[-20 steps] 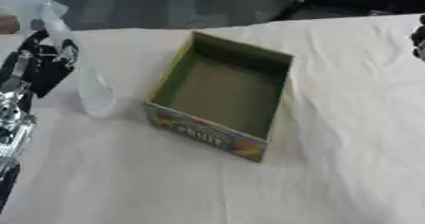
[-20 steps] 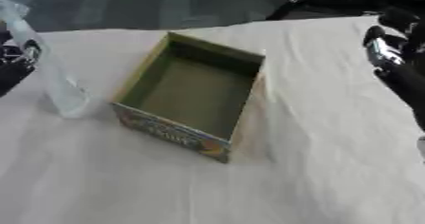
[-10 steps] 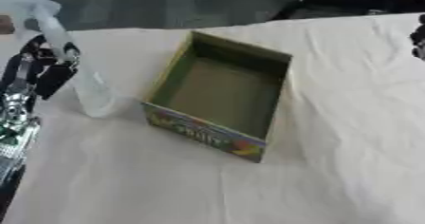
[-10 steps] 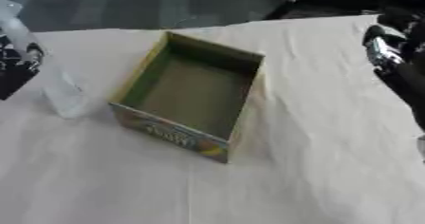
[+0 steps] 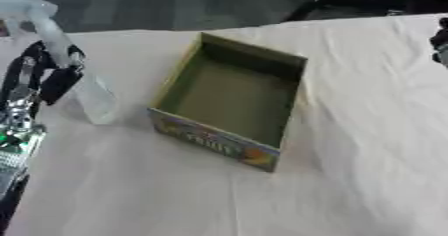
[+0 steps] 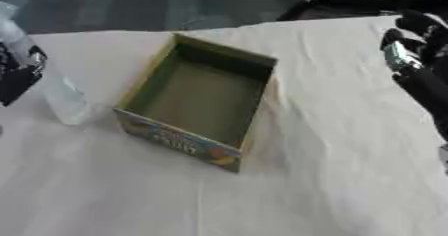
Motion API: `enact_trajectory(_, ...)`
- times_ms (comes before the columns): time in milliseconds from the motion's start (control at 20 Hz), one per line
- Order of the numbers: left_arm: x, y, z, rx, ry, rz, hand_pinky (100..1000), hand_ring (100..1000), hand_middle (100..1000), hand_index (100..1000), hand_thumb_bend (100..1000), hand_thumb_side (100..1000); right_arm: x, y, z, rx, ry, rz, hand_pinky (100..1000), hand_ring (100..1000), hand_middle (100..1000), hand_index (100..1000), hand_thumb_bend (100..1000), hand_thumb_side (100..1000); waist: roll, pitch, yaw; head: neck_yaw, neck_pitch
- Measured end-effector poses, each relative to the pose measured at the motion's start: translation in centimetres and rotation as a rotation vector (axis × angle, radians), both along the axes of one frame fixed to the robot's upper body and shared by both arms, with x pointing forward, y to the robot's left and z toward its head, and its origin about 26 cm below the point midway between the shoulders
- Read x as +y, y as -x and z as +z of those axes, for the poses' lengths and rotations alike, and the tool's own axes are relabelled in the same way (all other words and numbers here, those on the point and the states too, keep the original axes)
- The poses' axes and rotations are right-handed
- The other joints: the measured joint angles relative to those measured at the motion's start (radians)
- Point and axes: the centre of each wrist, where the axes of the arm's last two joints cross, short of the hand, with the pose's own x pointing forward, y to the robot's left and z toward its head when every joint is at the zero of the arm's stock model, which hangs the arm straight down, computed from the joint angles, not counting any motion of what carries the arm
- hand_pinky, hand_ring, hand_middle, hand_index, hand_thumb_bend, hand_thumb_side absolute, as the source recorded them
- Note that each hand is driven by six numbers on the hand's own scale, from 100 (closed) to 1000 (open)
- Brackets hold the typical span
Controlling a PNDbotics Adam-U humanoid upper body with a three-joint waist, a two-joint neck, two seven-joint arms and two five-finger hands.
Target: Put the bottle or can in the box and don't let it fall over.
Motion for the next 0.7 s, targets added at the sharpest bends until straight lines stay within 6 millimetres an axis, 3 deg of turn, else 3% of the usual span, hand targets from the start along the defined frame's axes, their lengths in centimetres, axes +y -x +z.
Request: enact_trajectory(700, -0.6, -1.4, 0.5, -0.024, 0.003, 0.045, 1000, 789, 646, 883, 100, 582, 0.0, 0.0, 0.0, 0.008, 0.003, 0.003, 880, 891, 917, 940, 100, 551, -0.001, 0.000, -0.011, 0.000, -0.004)
